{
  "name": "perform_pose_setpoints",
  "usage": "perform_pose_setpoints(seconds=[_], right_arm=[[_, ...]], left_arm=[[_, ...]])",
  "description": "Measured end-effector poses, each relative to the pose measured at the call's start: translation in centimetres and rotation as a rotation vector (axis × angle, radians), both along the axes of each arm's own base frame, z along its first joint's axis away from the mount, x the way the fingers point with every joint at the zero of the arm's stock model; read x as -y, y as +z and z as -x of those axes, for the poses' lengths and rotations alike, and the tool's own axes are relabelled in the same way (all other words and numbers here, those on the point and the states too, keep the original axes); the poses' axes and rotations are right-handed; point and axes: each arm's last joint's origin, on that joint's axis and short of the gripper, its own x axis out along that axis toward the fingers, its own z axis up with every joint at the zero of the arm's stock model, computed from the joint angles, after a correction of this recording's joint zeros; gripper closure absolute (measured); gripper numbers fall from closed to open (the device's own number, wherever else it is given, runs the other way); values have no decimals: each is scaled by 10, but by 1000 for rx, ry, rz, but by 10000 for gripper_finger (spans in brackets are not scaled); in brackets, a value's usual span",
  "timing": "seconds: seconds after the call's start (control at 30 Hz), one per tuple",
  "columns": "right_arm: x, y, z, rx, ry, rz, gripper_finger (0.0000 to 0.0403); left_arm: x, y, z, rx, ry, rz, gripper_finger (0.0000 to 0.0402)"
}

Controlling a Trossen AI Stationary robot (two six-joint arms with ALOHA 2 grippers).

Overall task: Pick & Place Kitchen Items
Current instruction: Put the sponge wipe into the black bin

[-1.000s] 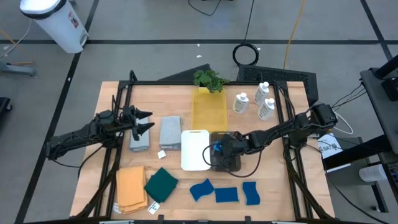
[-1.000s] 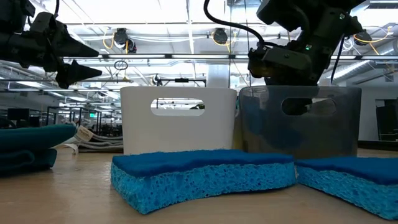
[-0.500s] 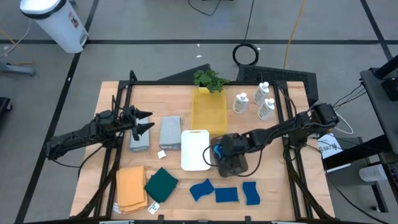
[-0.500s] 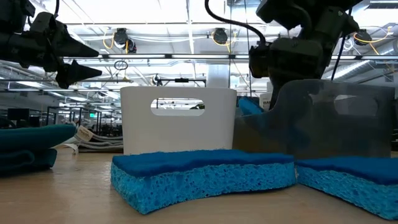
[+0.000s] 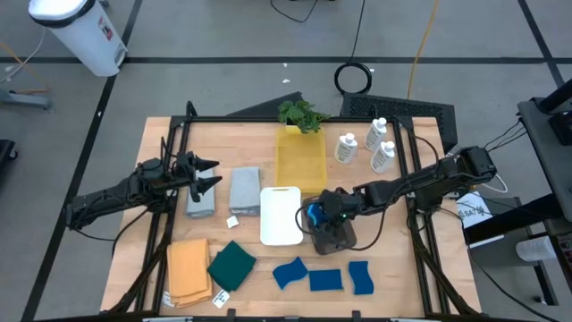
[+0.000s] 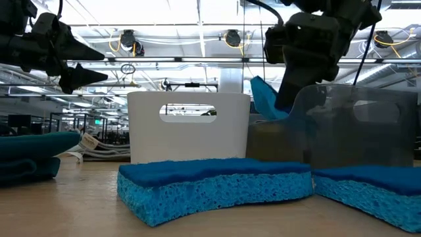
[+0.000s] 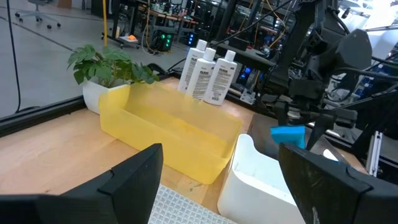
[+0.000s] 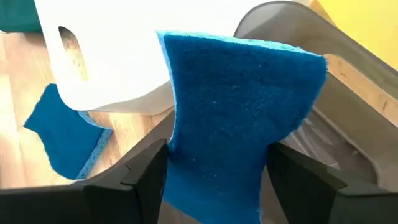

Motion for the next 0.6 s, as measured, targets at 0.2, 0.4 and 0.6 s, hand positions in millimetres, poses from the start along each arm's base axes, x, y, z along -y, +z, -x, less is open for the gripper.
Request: perform_pose_setpoints(seconds=[0.2,0.4,0.6], right_arm=[[1,-1,2,-30,38,-25,162],[7,-1,12,-129,-81,-82,192],[1,6,6,-45,47,-158,200]], left_arm=[[0,0,0,0,0,0,78],[0,0,0,0,0,0,78],[0,0,0,0,0,0,78]])
